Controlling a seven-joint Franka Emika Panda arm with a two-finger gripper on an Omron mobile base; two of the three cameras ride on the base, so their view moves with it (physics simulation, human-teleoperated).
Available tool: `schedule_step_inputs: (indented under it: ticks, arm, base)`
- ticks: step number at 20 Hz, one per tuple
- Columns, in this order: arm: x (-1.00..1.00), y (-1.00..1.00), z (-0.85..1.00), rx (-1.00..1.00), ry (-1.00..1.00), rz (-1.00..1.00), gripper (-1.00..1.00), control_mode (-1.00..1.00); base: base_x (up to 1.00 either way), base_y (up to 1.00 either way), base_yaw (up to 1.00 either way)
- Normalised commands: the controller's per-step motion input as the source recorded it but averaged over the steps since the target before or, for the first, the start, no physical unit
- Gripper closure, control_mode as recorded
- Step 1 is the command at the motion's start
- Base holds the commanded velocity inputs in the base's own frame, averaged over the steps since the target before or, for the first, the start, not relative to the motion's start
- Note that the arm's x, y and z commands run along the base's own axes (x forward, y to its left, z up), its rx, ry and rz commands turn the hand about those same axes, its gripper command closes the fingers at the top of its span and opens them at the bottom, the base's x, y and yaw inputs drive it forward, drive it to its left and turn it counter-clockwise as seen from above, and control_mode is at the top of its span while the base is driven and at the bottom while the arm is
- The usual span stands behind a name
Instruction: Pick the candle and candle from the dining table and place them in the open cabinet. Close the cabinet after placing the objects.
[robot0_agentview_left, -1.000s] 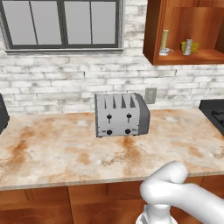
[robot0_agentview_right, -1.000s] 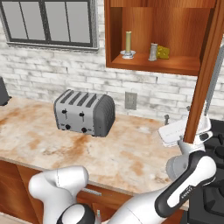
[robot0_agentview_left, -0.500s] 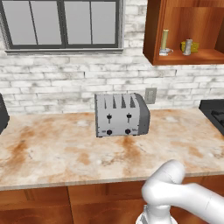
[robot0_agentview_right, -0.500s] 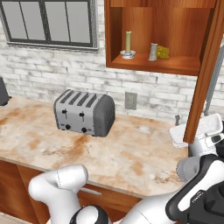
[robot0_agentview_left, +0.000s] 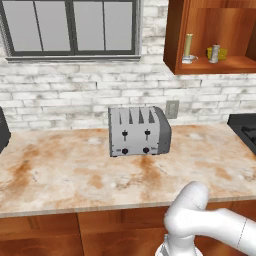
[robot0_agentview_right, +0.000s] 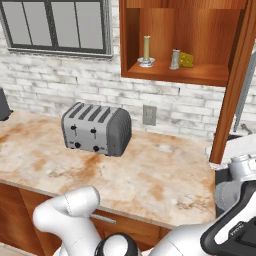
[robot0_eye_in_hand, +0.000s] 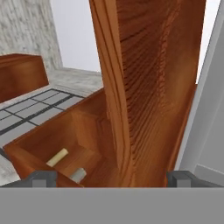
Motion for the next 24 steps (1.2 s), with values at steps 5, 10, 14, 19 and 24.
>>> schedule_step_inputs:
  ticks: [5,10,14,19,24]
  arm:
    - [0.00,-0.30,0.00,0.00,-0.02,0.00,-1.00,-1.00]
    - [0.00,-0.25,0.00,0.00,0.00,0.00,-1.00,-1.00]
    - [0.00,-0.14,0.00,0.00,0.00,0.00,-1.00,-1.00]
    - [0.00,-0.15,0.00,0.00,0.00,-0.03,-1.00,-1.00]
    - [0.08,-0.10,0.06,-0.01,0.00,-0.08,-1.00,-1.00]
  base:
    - [0.00,0.00,0.00]
    - [0.00,0.00,0.00]
    - [0.00,0.00,0.00]
    - [0.00,0.00,0.00]
    - [0.00,0.00,0.00]
